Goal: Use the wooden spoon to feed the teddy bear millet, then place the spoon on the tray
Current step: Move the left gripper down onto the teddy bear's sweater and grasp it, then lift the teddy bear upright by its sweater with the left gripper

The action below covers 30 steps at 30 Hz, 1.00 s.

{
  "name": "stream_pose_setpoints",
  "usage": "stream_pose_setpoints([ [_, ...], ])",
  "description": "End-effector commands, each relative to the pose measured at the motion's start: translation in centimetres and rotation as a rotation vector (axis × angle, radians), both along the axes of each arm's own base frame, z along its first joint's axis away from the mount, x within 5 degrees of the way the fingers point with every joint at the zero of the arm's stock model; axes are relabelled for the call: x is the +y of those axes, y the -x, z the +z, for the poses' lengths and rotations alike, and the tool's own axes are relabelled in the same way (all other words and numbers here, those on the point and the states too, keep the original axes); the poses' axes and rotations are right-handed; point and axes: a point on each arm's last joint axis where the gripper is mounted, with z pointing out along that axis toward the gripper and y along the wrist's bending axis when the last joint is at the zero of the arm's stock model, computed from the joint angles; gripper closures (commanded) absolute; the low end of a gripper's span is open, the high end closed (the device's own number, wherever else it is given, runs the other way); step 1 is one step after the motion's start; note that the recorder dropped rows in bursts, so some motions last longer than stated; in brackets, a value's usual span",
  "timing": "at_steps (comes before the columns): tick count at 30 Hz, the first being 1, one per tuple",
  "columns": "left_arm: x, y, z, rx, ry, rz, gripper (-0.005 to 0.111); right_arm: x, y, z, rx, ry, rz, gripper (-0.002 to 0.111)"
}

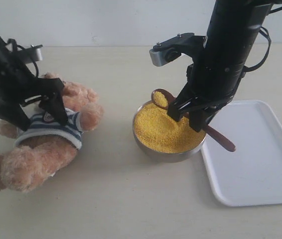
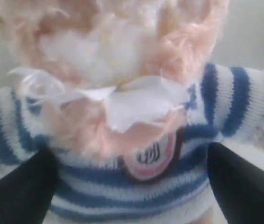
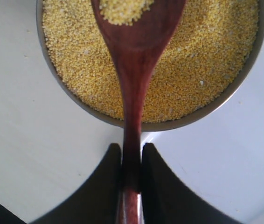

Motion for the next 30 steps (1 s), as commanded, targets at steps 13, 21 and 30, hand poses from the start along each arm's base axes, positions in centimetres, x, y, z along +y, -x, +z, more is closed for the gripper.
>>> stream_pose_setpoints([
  [13, -1.1, 0.6, -5.9, 0.274, -0.034, -0.045, 0.029, -0.3, -0.1, 0.6, -0.017, -0.008, -0.001, 0.109],
  [21, -1.2, 0.8, -5.8, 0.303, -0.015, -0.045, 0.029, -0.3, -0.1, 0.6, -0.017, -0.008, -0.001, 0.109],
  [30, -1.2, 0.8, -5.8, 0.302, -0.015, -0.047, 0.029, -0.3, -0.1, 0.6, -0.017, -0.008, -0.001, 0.109],
])
